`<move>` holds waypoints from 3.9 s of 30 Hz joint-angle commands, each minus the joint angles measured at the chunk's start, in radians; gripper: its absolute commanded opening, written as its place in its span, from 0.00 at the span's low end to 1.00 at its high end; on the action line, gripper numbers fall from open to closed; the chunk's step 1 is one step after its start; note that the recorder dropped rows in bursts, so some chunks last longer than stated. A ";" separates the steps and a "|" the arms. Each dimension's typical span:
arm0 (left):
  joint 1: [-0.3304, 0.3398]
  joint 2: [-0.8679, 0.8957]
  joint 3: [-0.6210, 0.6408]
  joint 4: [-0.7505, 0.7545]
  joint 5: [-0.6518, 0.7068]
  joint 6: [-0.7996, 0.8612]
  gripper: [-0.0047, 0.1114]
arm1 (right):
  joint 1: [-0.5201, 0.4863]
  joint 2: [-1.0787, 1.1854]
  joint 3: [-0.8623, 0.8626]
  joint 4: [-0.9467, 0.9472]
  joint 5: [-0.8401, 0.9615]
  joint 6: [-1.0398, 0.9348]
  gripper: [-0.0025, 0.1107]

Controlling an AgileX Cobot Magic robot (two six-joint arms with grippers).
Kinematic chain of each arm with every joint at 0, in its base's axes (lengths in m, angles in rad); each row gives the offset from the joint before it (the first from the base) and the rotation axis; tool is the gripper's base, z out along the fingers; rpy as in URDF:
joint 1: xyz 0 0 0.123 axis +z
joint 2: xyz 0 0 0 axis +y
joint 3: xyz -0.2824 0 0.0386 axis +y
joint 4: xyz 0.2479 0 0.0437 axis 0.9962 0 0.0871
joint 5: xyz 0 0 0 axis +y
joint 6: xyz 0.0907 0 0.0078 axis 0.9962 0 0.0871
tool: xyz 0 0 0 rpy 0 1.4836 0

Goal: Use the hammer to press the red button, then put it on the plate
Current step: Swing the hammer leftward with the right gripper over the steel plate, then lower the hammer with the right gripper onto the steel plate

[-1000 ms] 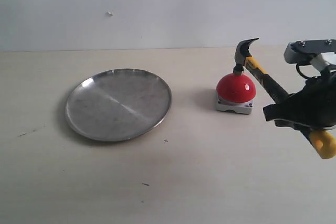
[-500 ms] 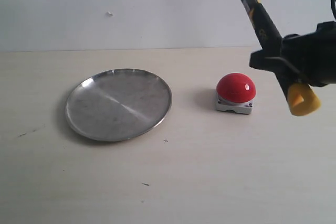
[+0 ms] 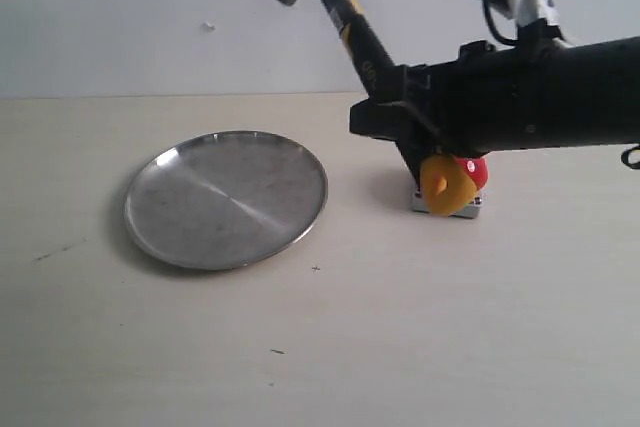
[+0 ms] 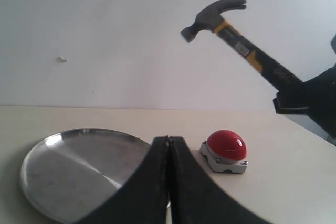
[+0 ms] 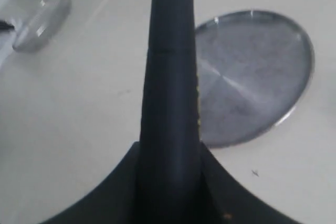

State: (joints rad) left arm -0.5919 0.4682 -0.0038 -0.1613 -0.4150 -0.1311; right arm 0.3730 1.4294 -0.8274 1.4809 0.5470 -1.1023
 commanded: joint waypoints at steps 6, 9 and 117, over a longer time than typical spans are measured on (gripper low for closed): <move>0.000 -0.006 0.004 -0.005 0.016 0.023 0.04 | 0.156 0.049 -0.204 -1.641 -0.219 1.536 0.02; 0.000 -0.006 0.004 -0.005 0.016 0.023 0.04 | 0.198 0.068 -0.145 -1.910 -0.529 1.905 0.02; 0.000 -0.006 0.004 -0.005 0.031 0.023 0.04 | 0.343 0.873 -0.657 -2.091 -0.706 2.641 0.68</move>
State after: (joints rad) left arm -0.5919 0.4682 -0.0038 -0.1629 -0.3860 -0.1125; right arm 0.7166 2.3295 -1.4780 -0.6026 -0.1415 1.5545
